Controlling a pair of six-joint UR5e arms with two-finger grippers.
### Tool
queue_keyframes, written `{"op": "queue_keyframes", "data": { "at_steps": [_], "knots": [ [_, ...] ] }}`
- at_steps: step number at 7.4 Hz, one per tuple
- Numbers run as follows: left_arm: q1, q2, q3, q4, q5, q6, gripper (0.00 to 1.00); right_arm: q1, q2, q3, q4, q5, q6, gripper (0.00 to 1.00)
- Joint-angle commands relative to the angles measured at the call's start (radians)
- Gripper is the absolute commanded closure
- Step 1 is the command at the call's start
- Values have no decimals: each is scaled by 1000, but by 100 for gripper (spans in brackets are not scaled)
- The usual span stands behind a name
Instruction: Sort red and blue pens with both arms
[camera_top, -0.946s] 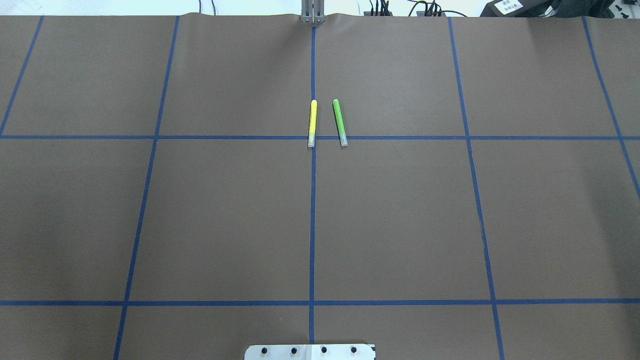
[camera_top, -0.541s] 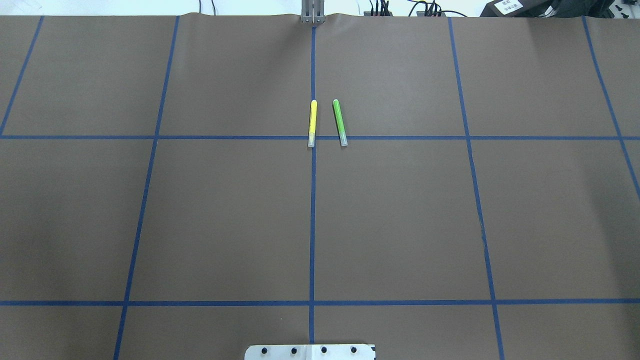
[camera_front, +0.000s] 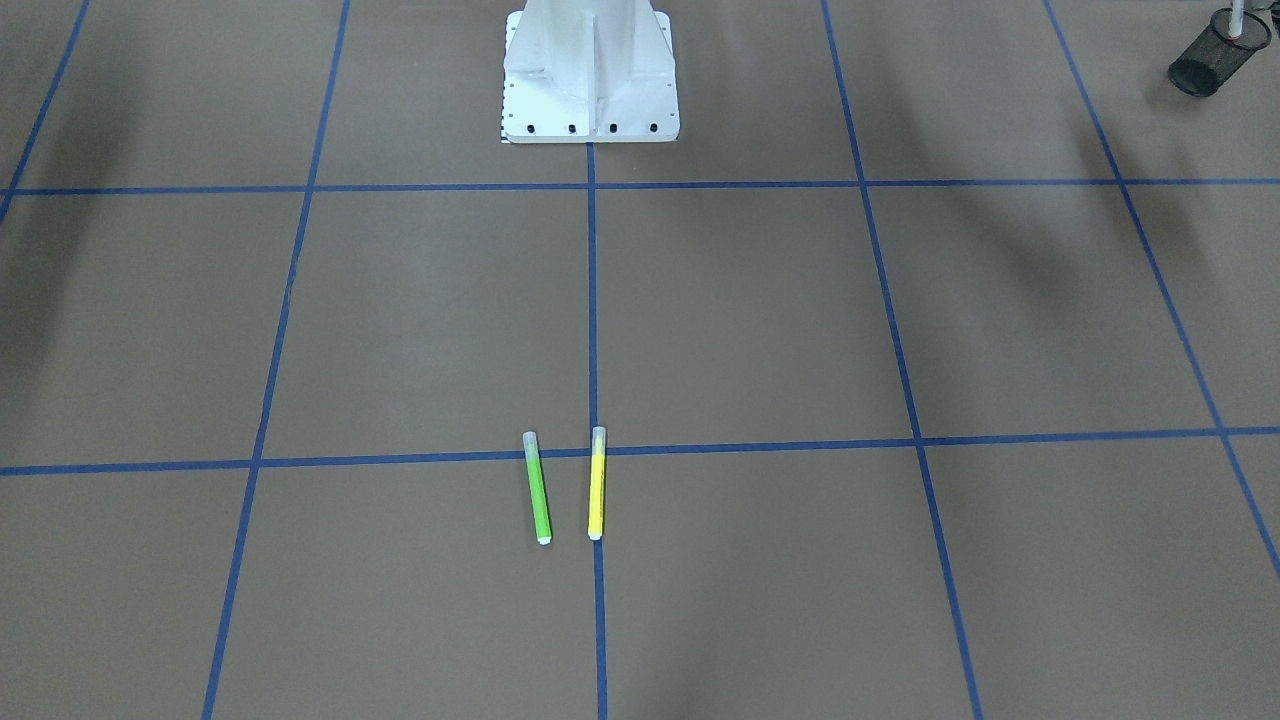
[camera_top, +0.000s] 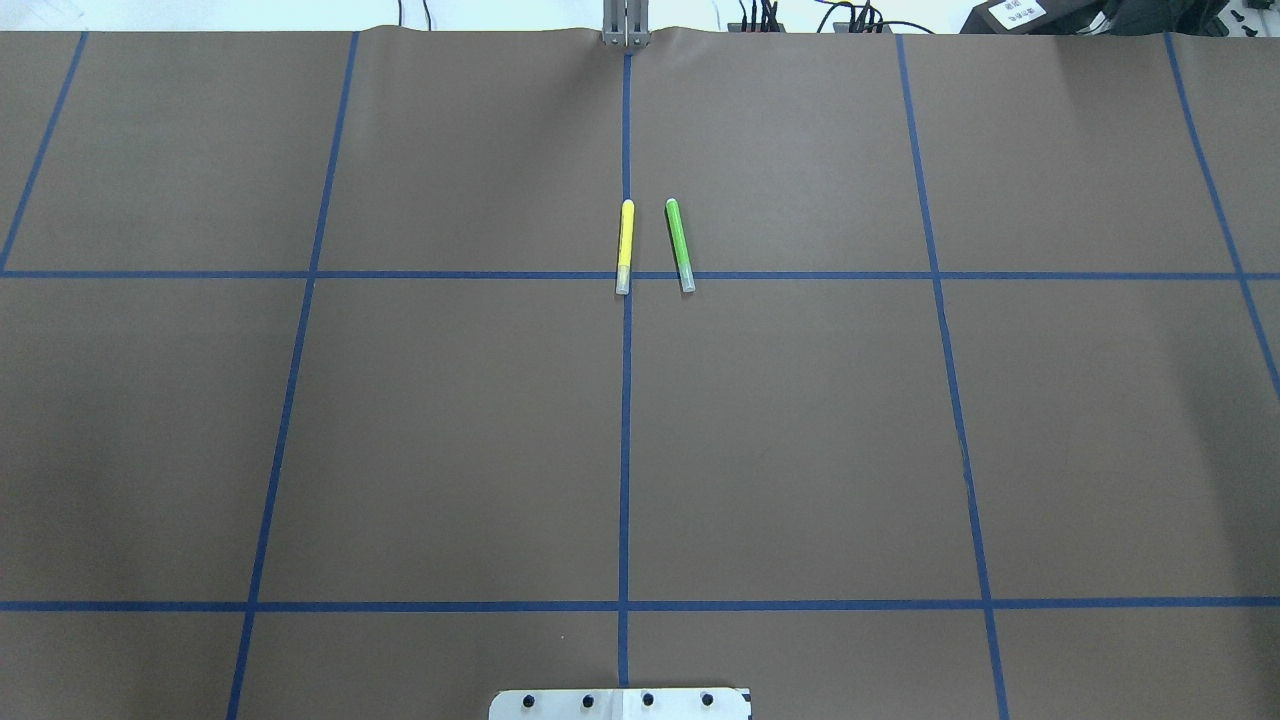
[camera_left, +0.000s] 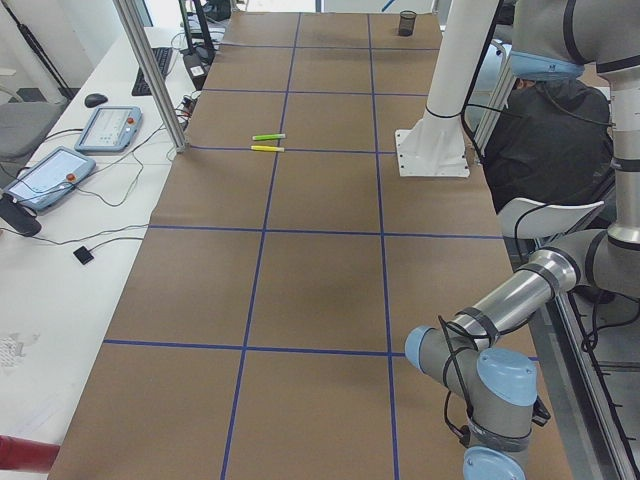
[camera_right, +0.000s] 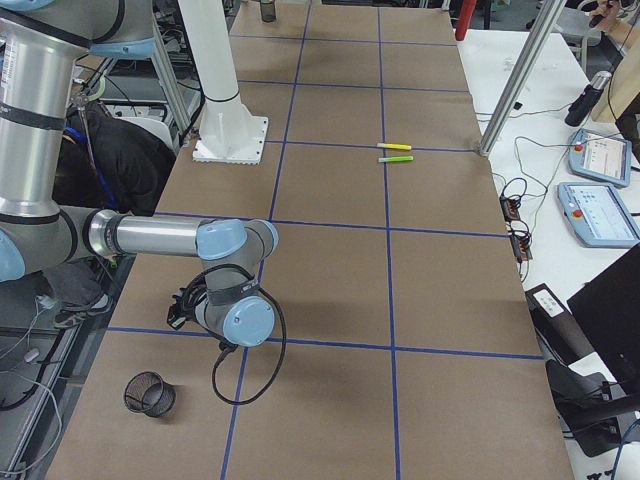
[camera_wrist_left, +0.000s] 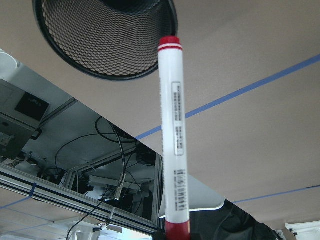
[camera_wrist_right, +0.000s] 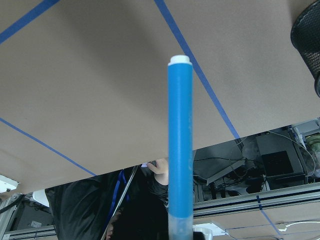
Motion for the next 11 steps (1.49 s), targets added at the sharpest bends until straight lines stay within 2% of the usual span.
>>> {"op": "queue_keyframes", "data": {
  "at_steps": [1, 3, 7, 11],
  "knots": [
    [-11, 0, 0, -27, 20, -5, 100, 2, 0, 0, 1, 0, 0, 100],
    [-31, 0, 0, -86, 84, -5, 100, 8, -1, 0, 1, 0, -2, 100],
    [-102, 2, 0, -122, 205, -1, 100, 13, -1, -2, 3, 0, -12, 100],
    [-133, 3, 14, -122, 209, -1, 100, 25, 0, -2, 6, -2, -14, 100]
  ]
}}
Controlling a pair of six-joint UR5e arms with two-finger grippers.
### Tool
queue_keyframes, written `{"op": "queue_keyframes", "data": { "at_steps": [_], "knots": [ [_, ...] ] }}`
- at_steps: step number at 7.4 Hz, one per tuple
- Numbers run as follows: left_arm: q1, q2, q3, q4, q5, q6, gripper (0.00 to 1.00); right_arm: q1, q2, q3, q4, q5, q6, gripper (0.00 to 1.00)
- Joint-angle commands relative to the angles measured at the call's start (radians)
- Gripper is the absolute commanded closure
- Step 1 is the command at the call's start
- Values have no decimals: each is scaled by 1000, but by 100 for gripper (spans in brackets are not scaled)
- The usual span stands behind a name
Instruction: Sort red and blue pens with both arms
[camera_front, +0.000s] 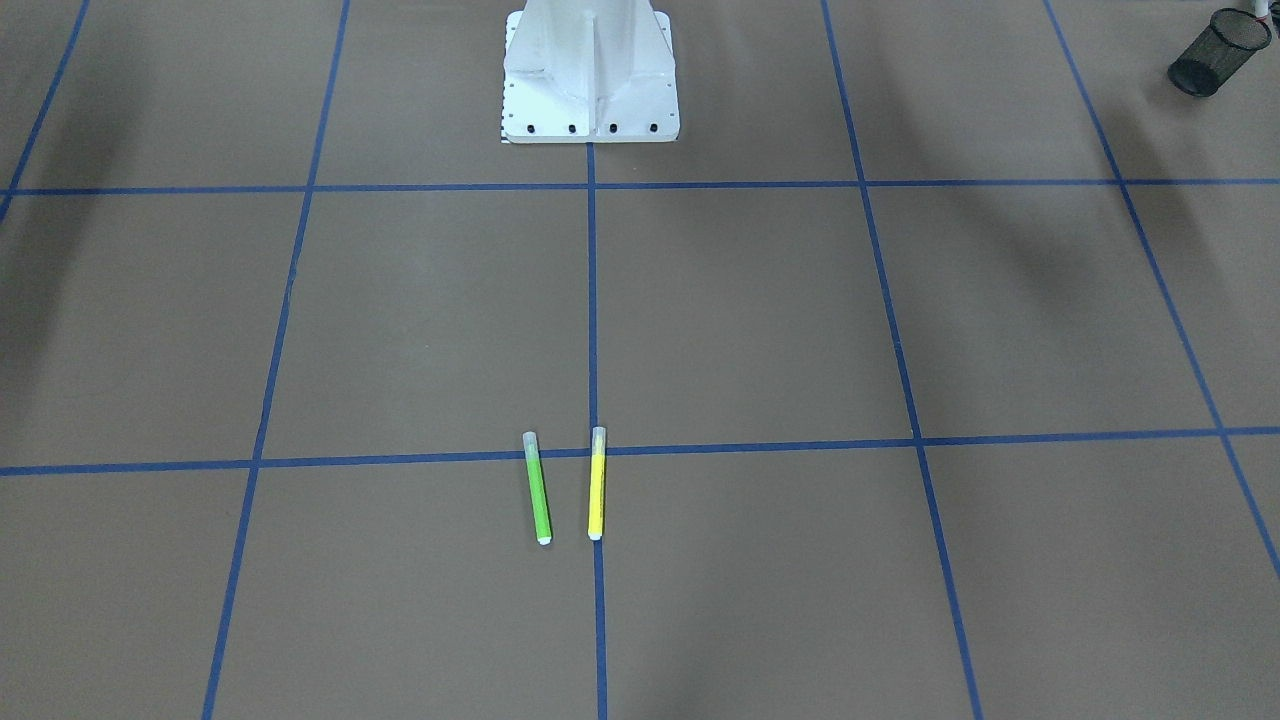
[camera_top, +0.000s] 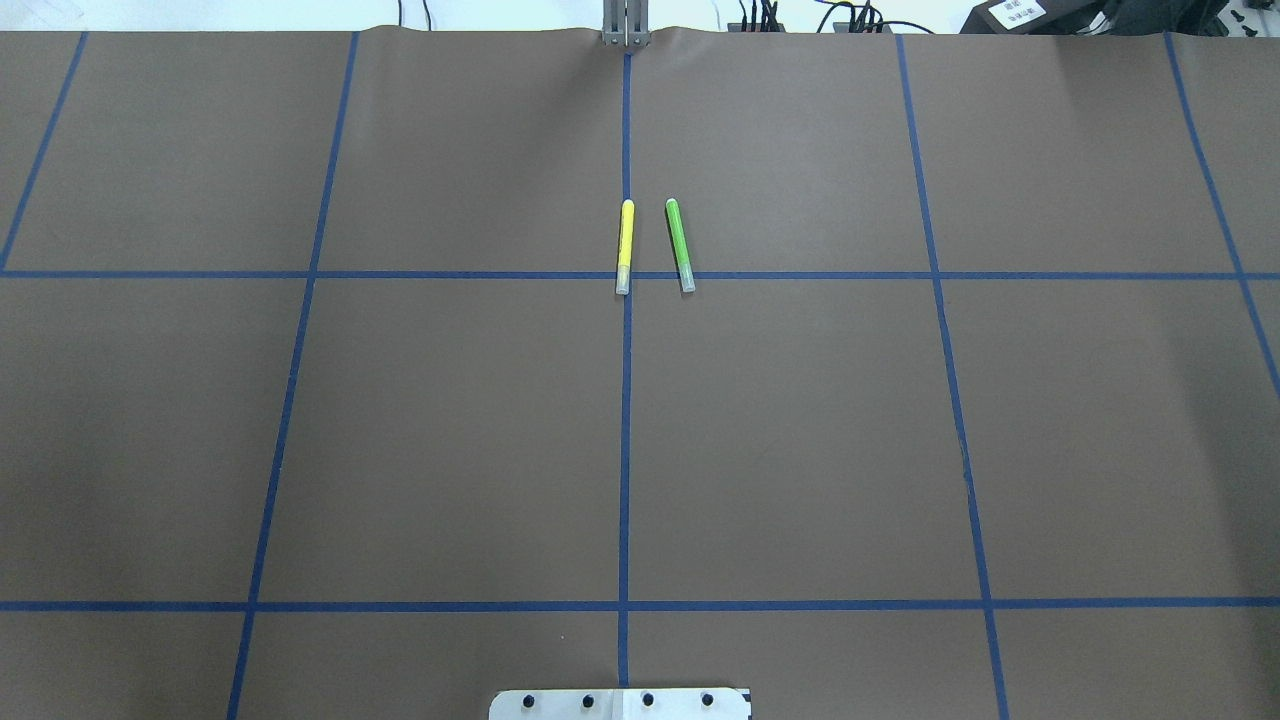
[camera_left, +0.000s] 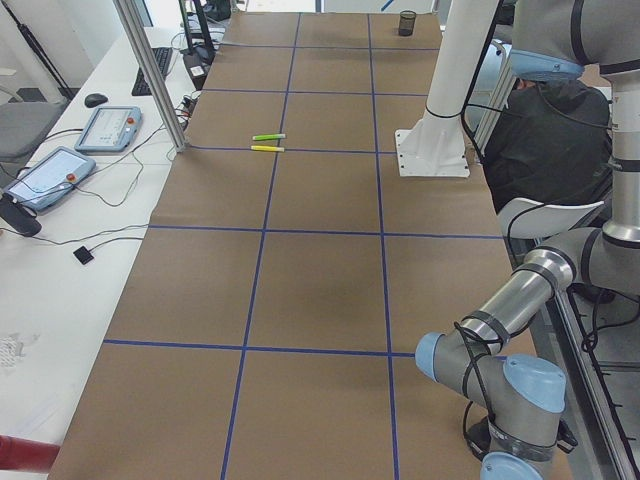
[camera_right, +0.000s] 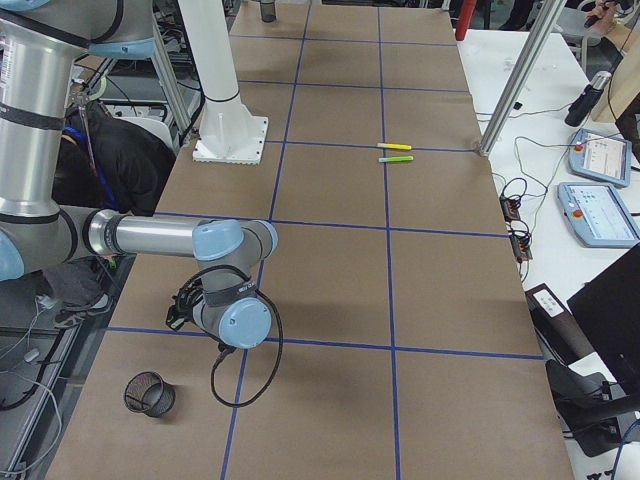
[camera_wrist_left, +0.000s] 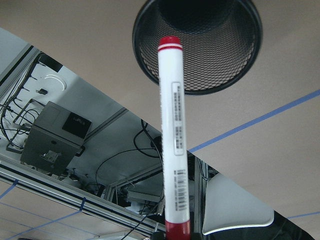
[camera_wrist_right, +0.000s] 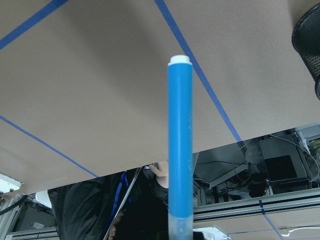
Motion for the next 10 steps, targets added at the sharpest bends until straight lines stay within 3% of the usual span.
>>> {"op": "queue_keyframes", "data": {
  "at_steps": [1, 4, 10],
  "knots": [
    [-8, 0, 12, -15, 1, -3, 100, 2, 0, -3, 2, 1, -1, 100],
    [-15, 0, 68, -61, 1, -3, 100, 3, 0, -3, 2, 1, -2, 100],
    [-18, 5, 78, -60, -2, -6, 100, 9, -1, -3, 2, 1, -2, 100]
  ]
}}
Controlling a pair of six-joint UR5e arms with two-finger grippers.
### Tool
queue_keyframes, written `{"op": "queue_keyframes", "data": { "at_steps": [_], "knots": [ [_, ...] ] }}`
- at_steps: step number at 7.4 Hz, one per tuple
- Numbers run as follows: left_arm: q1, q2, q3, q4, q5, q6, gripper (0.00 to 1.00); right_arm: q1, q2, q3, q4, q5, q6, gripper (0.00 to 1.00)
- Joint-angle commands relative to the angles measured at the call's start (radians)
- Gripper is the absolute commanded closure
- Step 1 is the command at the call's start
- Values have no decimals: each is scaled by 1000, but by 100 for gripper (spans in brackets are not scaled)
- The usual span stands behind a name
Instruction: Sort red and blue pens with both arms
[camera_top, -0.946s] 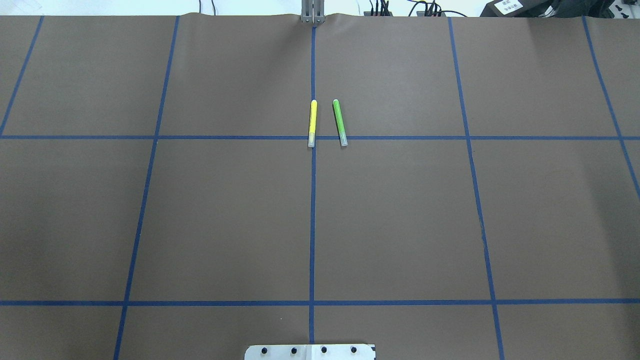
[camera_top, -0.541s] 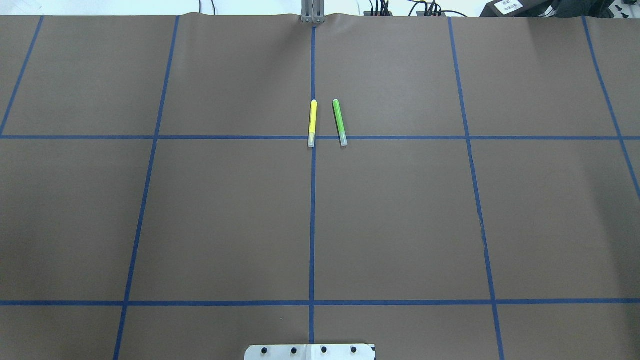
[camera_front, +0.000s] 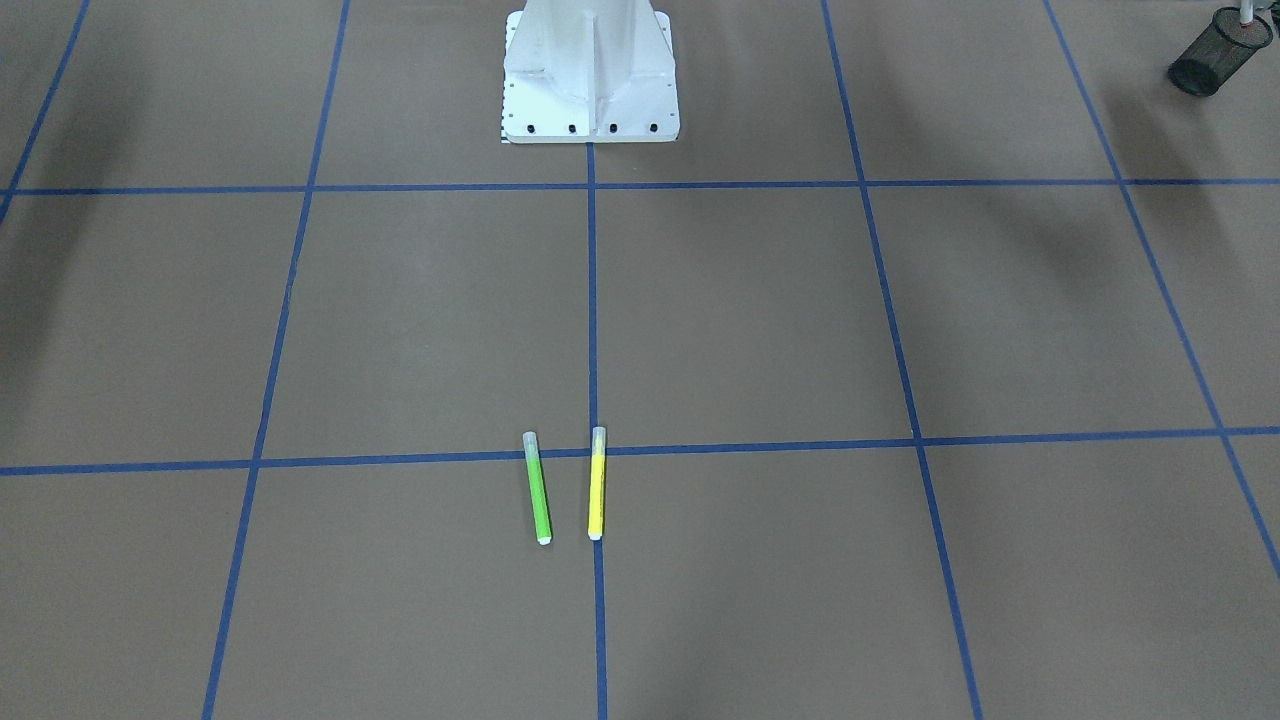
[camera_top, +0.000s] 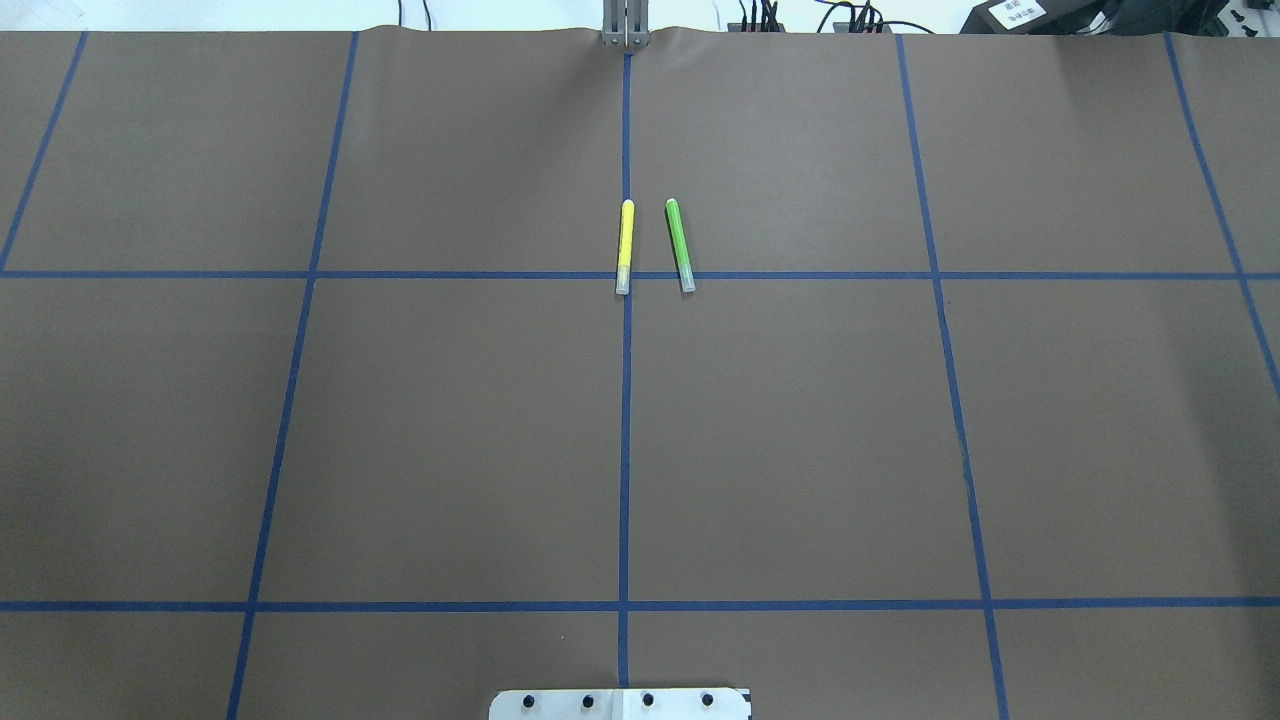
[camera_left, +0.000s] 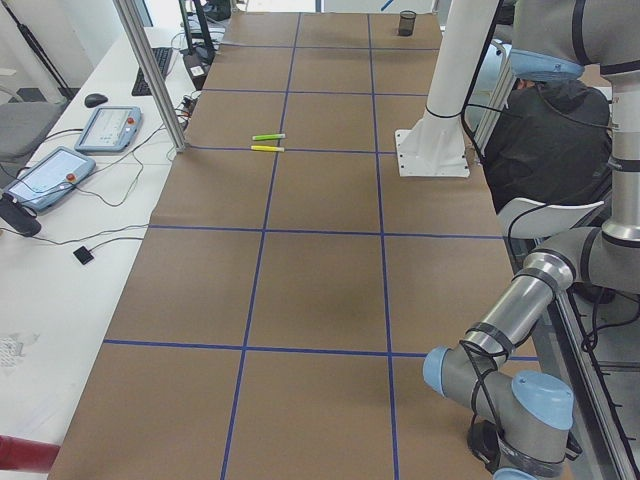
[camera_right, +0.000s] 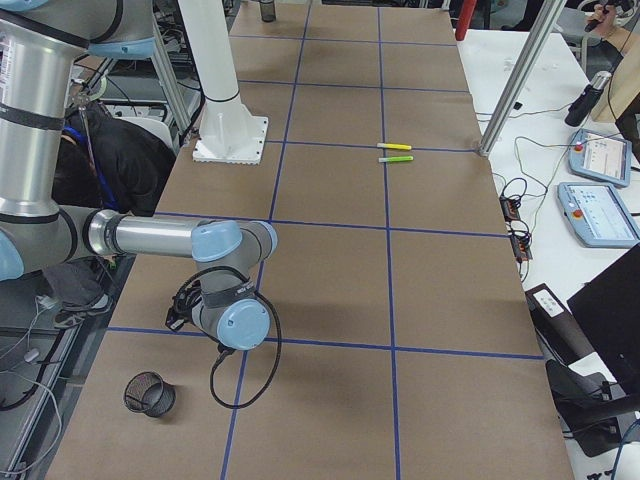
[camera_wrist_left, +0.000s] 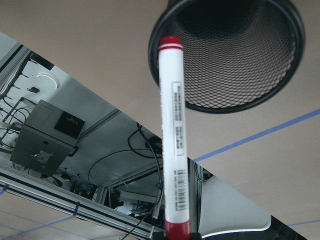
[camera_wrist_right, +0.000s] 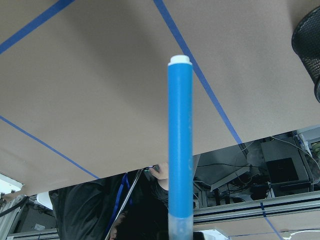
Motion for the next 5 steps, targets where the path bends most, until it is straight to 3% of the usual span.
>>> {"op": "queue_keyframes", "data": {
  "at_steps": [1, 3, 5],
  "knots": [
    [-1, -6, -1, -2, -1, -2, 88, 2, 0, 0, 0, 0, 0, 100],
    [-1, -13, -4, -22, -4, -5, 0, 2, 0, -20, 0, 0, -23, 100],
    [-1, -13, -1, -39, -5, -12, 0, 2, 1, -29, 0, 0, -28, 100]
  ]
}}
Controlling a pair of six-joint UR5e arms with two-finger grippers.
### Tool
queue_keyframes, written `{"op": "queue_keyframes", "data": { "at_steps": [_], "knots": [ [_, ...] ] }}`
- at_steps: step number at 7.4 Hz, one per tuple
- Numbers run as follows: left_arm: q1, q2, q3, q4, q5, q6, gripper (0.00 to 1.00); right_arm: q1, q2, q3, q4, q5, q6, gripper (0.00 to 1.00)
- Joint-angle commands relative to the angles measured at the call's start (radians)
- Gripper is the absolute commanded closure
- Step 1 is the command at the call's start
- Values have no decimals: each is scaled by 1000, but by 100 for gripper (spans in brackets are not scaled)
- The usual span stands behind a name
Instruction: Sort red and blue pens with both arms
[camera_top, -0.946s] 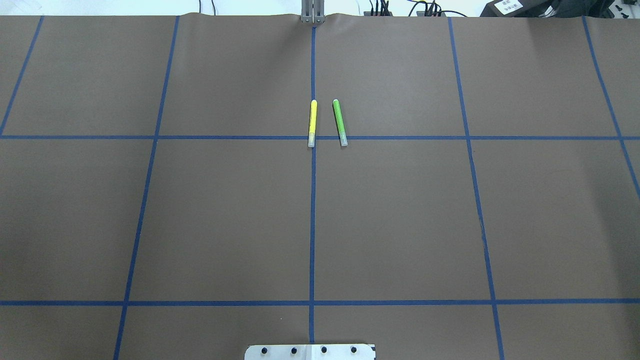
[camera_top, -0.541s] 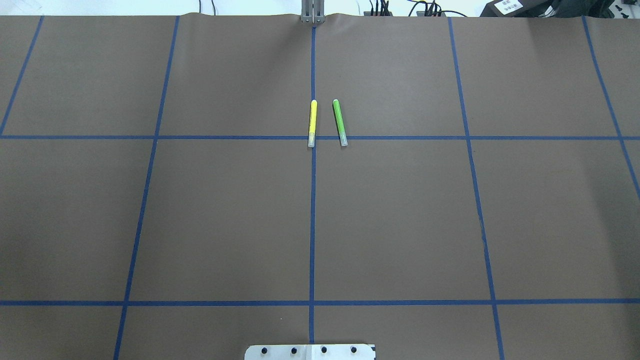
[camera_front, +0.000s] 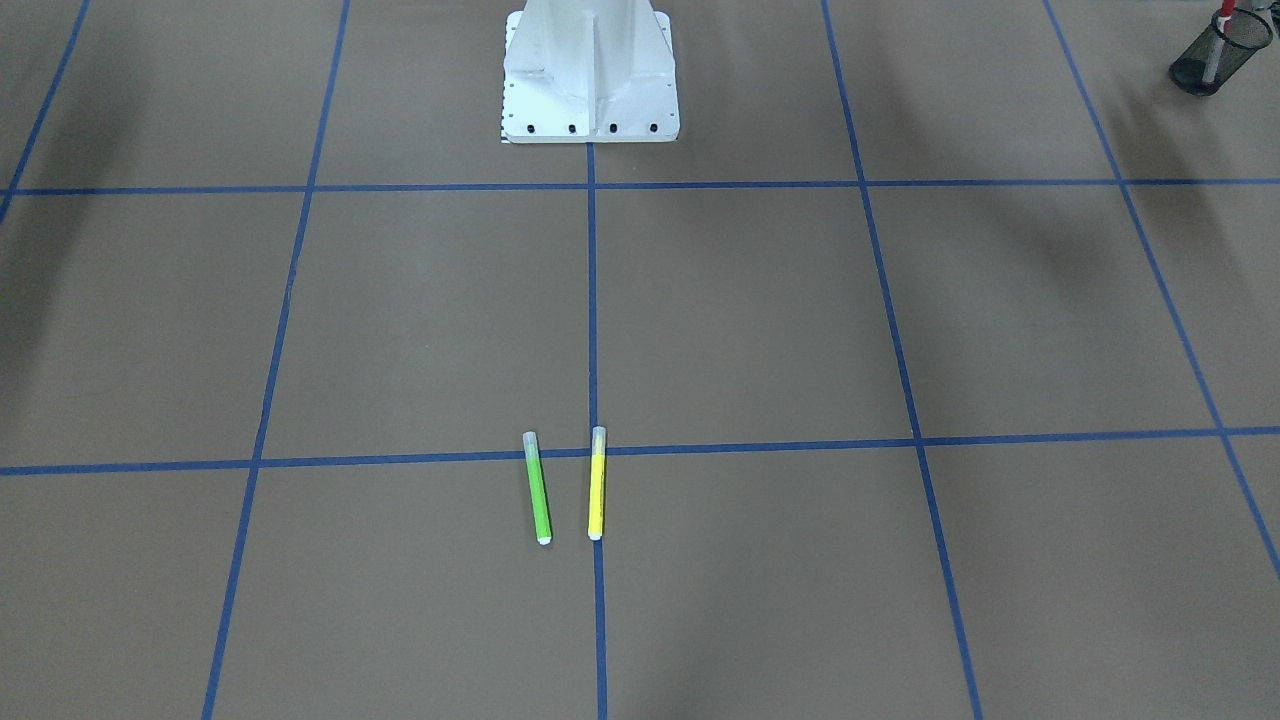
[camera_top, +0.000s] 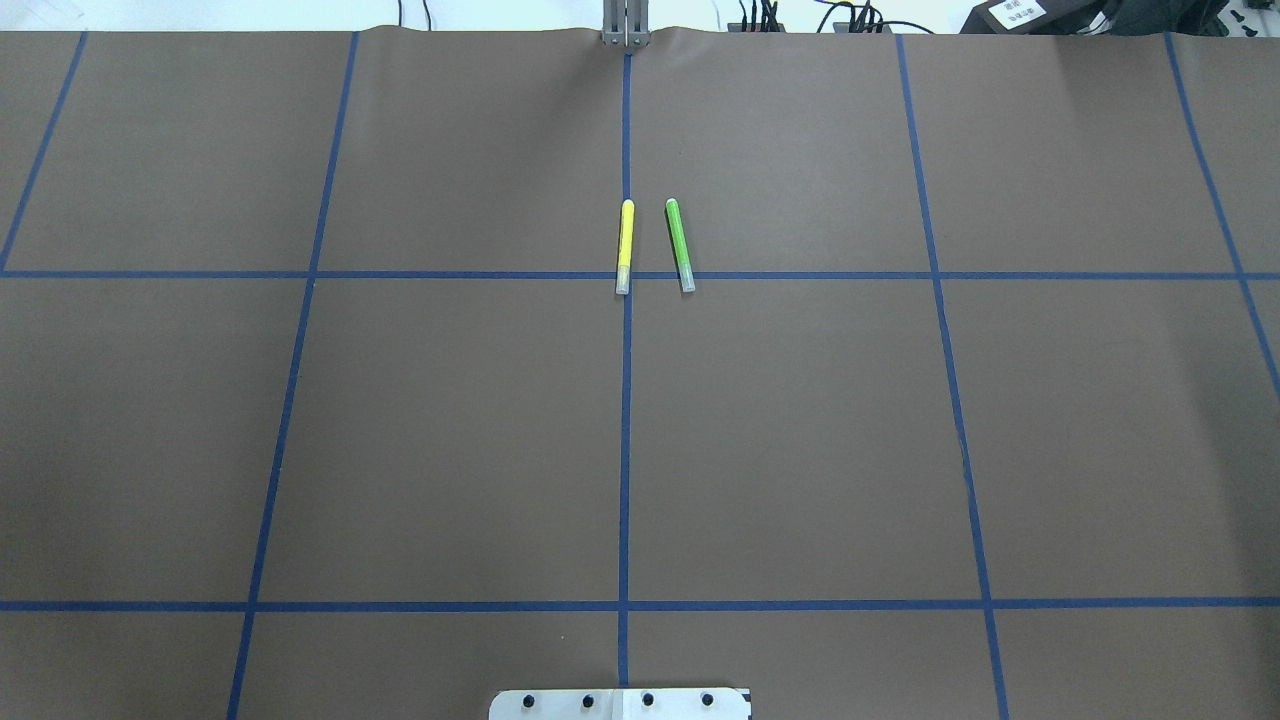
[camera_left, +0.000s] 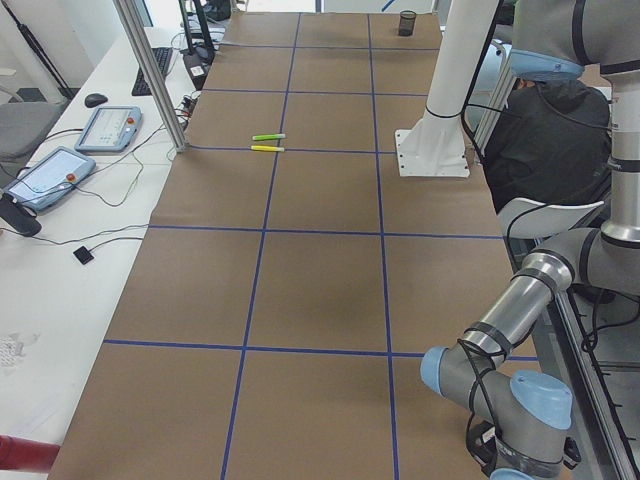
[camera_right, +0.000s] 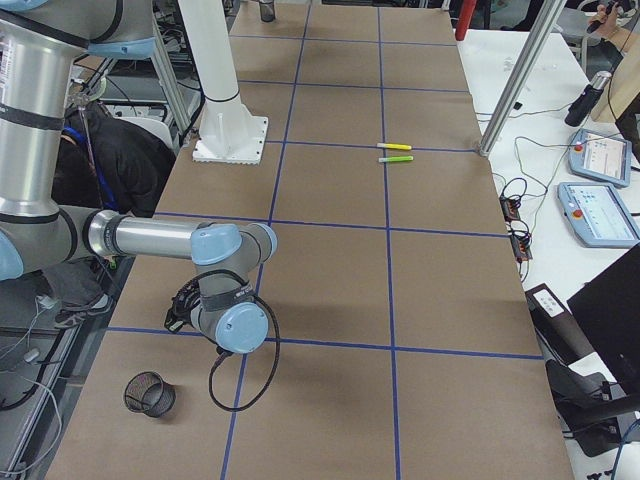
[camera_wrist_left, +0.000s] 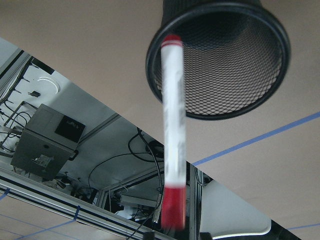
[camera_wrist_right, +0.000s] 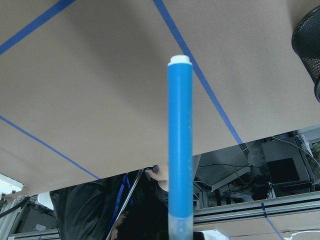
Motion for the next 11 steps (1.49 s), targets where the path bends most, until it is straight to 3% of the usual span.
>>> {"op": "queue_keyframes", "data": {
  "at_steps": [1, 3, 5, 8, 11],
  "knots": [
    [0, -8, -1, -13, -1, -5, 0, 0, 1, -9, 0, 0, -2, 100],
    [-2, -33, -4, -18, -4, -4, 0, 11, -3, -12, -6, -6, -4, 100],
    [-2, -74, -13, -12, -21, -2, 0, 41, -3, -85, -3, -31, -17, 100],
    [0, -128, -28, -6, -82, -4, 0, 169, 0, -124, 0, -185, -53, 100],
    [2, -137, -88, -32, -127, 1, 0, 221, -2, -176, 14, -256, -108, 100]
  ]
}}
